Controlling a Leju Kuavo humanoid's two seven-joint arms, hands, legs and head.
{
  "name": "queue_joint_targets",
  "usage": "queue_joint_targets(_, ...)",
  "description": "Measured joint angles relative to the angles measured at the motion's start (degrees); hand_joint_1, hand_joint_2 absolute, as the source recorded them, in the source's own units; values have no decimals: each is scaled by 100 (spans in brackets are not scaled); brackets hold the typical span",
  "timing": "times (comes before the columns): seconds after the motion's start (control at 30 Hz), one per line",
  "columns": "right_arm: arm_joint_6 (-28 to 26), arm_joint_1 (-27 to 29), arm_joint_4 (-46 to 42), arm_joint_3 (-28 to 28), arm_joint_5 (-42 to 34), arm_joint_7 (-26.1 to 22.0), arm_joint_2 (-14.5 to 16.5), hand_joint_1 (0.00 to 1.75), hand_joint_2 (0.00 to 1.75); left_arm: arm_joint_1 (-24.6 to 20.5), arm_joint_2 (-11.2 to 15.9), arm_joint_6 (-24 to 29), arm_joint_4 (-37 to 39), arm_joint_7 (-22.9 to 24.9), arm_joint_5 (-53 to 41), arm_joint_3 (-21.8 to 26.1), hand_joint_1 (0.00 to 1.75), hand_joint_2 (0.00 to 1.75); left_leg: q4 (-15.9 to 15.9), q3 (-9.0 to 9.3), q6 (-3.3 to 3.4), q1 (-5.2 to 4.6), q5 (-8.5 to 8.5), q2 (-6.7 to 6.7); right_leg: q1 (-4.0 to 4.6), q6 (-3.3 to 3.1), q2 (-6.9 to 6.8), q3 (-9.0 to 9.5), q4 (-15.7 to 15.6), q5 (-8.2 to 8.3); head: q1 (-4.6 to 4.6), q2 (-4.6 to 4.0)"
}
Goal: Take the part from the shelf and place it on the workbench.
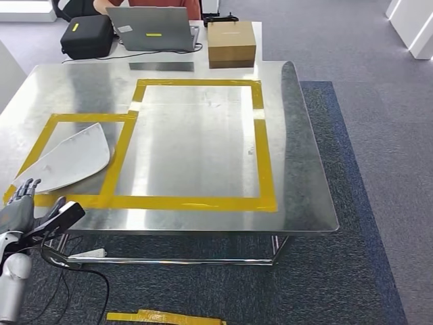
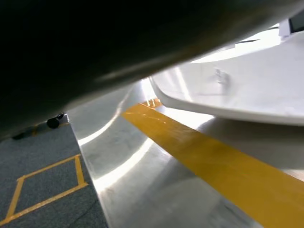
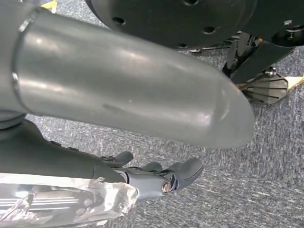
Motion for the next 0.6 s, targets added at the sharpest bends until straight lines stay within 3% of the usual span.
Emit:
queue_joint_targets(0.07, 2, 6, 1, 0, 1, 0, -1, 0, 0, 6, 7, 1, -4, -2, 2, 5, 0, 0, -52, -43, 60, -13, 63, 5, -17, 80, -1, -17, -21, 72, -7, 0)
queue_joint_targets(0.1, 3, 11, 1, 0, 1, 1, -3, 0, 0, 5, 8, 0, -4, -3, 2, 5, 0, 0, -66, -86, 102, -9, 120, 15, -27, 114, 0, -49, 8, 23, -7, 0)
queue_joint_targets(0.13, 4, 16, 2, 1, 1, 2, -4, 0, 0, 5, 5, -1, -4, -5, 2, 5, 0, 0, -82, -144, 147, -2, 185, 25, -32, 139, 5, -113, 124, -133, 2, 0)
queue_joint_targets(0.17, 4, 18, 2, 1, 1, 3, -6, 0, 0, 7, 1, -1, -4, -7, 2, 4, 0, 0, -94, -219, 181, 7, 254, 35, -36, 157, 9, -206, 357, -390, 9, 0)
queue_joint_targets(0.23, 5, 17, 1, 2, 1, 6, -7, 0, 0, 17, -5, -2, -4, -9, 2, 5, 0, 0, -86, -395, 215, -8, 386, 40, -36, 181, 11, -401, 1069, -960, 19, 0)
queue_joint_targets(0.27, 5, 16, 0, 2, 1, 7, -7, 0, 0, 25, -10, -2, -4, -10, 2, 5, 0, 0, -81, -488, 215, -16, 453, 40, -35, 188, 11, -442, 1386, -1096, 18, 0)
queue_joint_targets(0.3, 6, 15, 0, 2, 1, 7, -8, 0, 0, 32, -15, -2, -4, -10, 2, 5, 0, 0, -74, -579, 214, -24, 518, 40, -35, 189, 10, -413, 1564, -1089, 17, 0)
queue_joint_targets(0.33, 7, 14, 0, 2, 2, 7, -11, 0, 0, 40, -21, -3, -4, -11, 2, 5, 0, 0, -69, -664, 207, -31, 573, 39, -33, 181, 10, -294, 1554, -959, 17, 0)
queue_joint_targets(0.4, 7, 9, 1, 3, 5, 7, -26, 0, 0, 58, -30, -2, -4, -14, 5, 13, 0, 0, -57, -795, 179, -44, 666, 39, -22, 129, 12, 221, 992, -642, 16, 0)
queue_joint_targets(0.47, 6, -7, 2, 4, 10, 7, -46, 0, 0, 69, -34, 4, -4, -21, 13, 44, 0, 0, -20, -871, 133, -66, 740, 40, 2, 66, 9, 877, 103, -647, 14, 0)
queue_joint_targets(0.5, 5, -18, 2, 5, 11, 8, -54, 0, 0, 73, -37, 10, -4, -25, 16, 66, 0, 0, -3, -890, 105, -72, 778, 42, 13, 39, 10, 1069, -199, -727, 10, 0)
queue_joint_targets(0.53, 5, -22, 2, 5, 11, 9, -57, 0, 0, 76, -38, 16, -4, -29, 20, 89, 0, 0, 9, -906, 73, -76, 814, 44, 22, 19, 9, 1157, -364, -786, 11, 0)
queue_joint_targets(0.6, 5, -11, 1, 8, 12, 14, -57, 0, 0, 92, -41, 26, -4, -36, 23, 121, 0, 0, 39, -932, 11, -60, 829, 42, 10, -55, 2, 1113, -404, -762, 16, 0)
